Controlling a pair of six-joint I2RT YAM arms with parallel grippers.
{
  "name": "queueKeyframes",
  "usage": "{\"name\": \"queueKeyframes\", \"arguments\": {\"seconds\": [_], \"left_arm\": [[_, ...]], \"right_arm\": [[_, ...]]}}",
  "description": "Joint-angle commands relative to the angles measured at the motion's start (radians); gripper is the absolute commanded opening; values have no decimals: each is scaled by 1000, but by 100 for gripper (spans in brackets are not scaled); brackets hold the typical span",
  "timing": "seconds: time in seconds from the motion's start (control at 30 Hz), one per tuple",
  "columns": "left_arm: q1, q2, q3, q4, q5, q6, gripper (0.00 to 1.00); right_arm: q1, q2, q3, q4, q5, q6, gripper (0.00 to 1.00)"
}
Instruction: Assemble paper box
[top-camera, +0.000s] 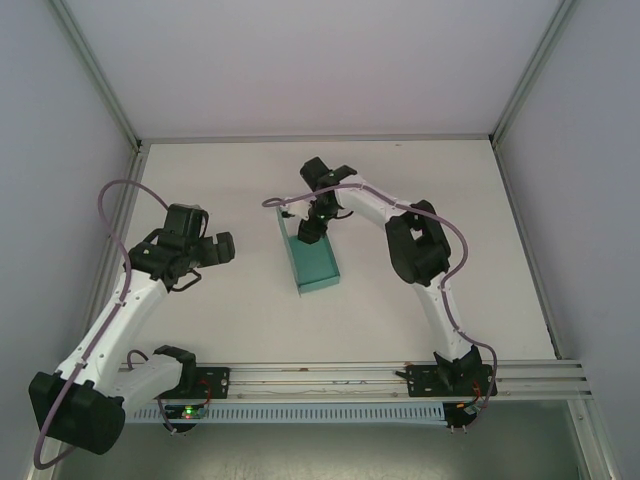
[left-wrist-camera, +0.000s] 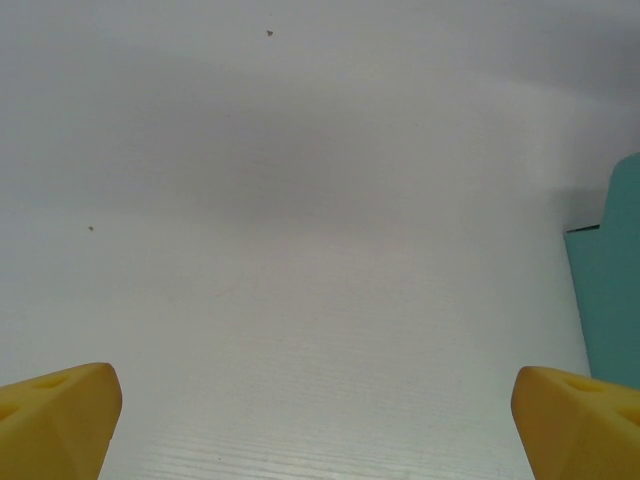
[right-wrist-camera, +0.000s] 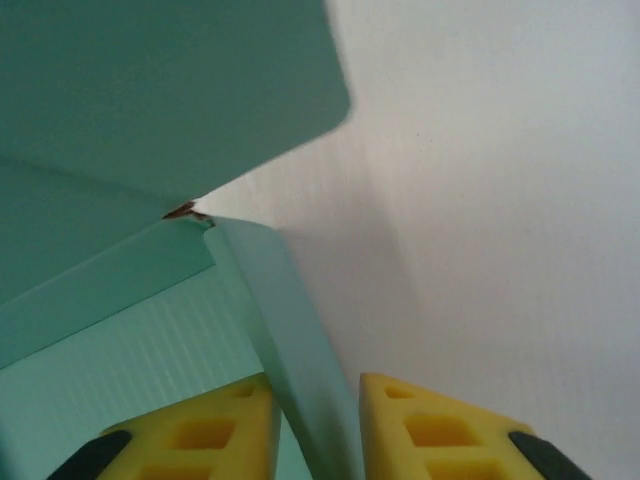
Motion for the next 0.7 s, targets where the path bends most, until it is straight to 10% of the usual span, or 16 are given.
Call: {"name": "queueKeyframes", "arguments": {"seconds": [0.0, 0.13, 0.43, 0.67], "left_arm": [[11, 1, 16, -29, -6, -15, 100], [12, -11, 44, -46, -41, -39, 100], [11, -11, 54, 63, 4, -58, 100], [10, 57, 56, 177, 302, 2, 100]], "right_arm": [[7, -83, -137, 173, 41, 199, 22], [23, -230, -336, 347, 267, 503, 7], [142, -470, -716, 345, 726, 1236, 7], [254, -559, -848, 372, 797, 1527, 14]]}}
